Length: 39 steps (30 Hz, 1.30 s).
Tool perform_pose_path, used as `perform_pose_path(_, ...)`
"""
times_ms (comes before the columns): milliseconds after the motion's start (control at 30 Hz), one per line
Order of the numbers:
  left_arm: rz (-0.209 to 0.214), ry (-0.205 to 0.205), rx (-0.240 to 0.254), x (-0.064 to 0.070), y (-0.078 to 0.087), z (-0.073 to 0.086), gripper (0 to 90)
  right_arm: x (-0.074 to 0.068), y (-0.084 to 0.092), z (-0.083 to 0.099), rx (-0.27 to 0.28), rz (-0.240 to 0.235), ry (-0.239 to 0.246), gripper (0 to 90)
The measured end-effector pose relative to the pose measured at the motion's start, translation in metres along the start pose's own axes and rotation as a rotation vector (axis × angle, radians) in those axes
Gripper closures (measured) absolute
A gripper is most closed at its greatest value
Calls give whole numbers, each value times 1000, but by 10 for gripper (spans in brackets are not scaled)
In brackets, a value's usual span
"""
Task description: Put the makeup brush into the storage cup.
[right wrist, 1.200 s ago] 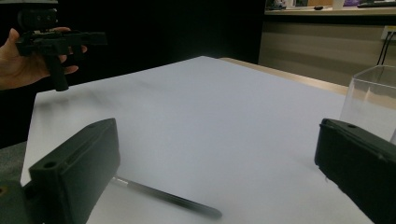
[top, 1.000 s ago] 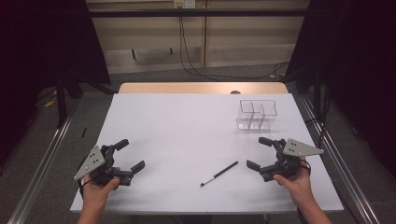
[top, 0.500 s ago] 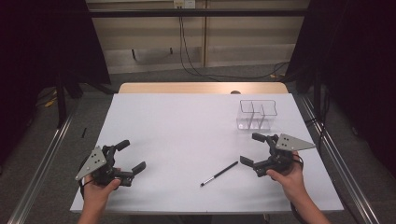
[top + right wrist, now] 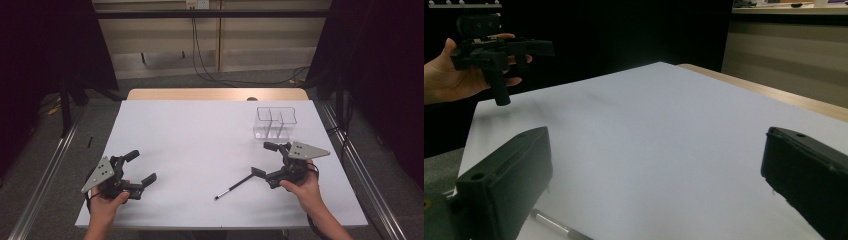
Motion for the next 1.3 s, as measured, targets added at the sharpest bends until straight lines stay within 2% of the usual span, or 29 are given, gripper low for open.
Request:
perform_pose_path(900, 0, 7, 2, 0, 0, 0, 6, -6, -31, 5, -57, -64, 2, 0)
perform_pose_path(1000, 3, 0, -2, 0, 0, 0, 6, -8, -38, 6, -78, -83, 9, 0)
perform_pose_path(1300, 1, -1, 1, -1, 1, -1, 6, -8, -45, 11, -138, -101, 7, 0)
Point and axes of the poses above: each handheld gripper's, and its own axes: y roughly backward along the jaws, z roughly out of its underside, x roughly to its right, the point moved 7 cm from there along -y, roughly forward along the jaws, and after that the axes turned 7 degrees about -z, right-handed, at the moved point
